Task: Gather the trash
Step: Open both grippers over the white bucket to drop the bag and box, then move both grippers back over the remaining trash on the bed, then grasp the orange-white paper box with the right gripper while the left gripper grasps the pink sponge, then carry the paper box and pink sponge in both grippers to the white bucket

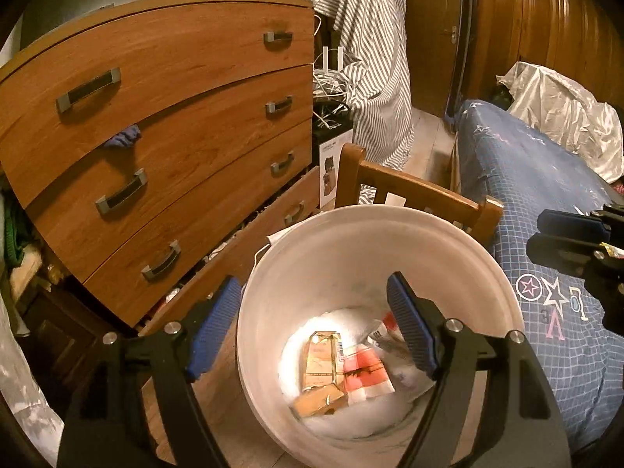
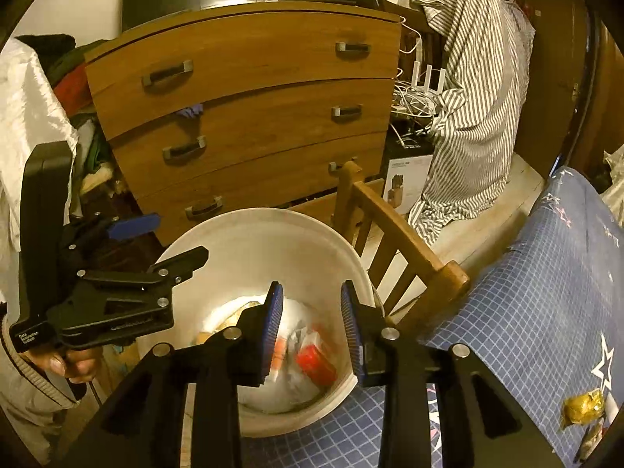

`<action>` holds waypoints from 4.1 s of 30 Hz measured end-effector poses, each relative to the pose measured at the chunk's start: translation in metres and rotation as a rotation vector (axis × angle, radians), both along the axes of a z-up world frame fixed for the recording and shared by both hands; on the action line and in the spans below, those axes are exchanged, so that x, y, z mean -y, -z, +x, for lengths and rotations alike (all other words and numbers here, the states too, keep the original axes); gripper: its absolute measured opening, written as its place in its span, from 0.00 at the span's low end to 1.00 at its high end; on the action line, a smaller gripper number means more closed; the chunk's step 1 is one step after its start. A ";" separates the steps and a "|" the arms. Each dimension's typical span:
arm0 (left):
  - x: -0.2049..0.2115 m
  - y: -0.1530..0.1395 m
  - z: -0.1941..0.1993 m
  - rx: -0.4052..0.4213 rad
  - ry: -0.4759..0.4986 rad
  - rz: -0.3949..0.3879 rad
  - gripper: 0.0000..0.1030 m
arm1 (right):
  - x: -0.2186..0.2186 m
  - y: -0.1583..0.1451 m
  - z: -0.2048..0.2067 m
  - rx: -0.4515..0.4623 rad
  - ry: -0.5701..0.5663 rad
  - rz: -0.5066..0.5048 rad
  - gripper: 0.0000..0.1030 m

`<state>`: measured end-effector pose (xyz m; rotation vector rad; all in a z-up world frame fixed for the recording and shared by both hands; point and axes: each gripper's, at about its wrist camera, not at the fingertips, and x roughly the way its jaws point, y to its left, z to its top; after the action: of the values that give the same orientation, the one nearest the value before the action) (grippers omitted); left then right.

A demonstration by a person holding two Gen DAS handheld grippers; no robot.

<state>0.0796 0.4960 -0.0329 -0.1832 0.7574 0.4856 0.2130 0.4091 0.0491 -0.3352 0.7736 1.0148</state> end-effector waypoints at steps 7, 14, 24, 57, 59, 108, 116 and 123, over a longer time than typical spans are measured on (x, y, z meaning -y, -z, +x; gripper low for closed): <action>0.010 -0.002 -0.002 0.002 0.028 0.016 0.72 | 0.010 0.005 -0.005 0.007 0.002 -0.012 0.31; 0.020 0.006 -0.012 -0.002 0.023 -0.014 0.73 | 0.052 0.005 -0.013 0.072 0.078 0.049 0.31; 0.106 -0.003 -0.013 0.061 0.164 0.026 0.78 | 0.149 -0.011 -0.038 0.265 0.241 0.198 0.32; 0.388 0.045 0.012 -0.004 0.679 -0.115 0.94 | 0.580 0.097 -0.111 0.233 0.849 0.159 0.88; 0.396 0.047 0.012 -0.020 0.691 -0.117 0.94 | 0.603 0.103 -0.111 0.218 0.890 0.169 0.88; 0.434 0.091 0.177 -0.178 0.826 0.033 0.67 | 0.592 0.177 0.015 0.139 0.484 -0.111 0.48; 0.426 0.087 0.165 -0.148 0.781 0.022 0.29 | 0.597 0.174 0.003 0.144 0.518 -0.068 0.15; 0.424 0.084 0.138 -0.122 0.733 -0.001 0.27 | 0.608 0.172 -0.022 0.107 0.598 0.011 0.11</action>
<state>0.2175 0.0715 -0.1170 0.1286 0.8822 -0.2024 0.1910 -0.1989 -0.1228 -0.1310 0.7099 0.4344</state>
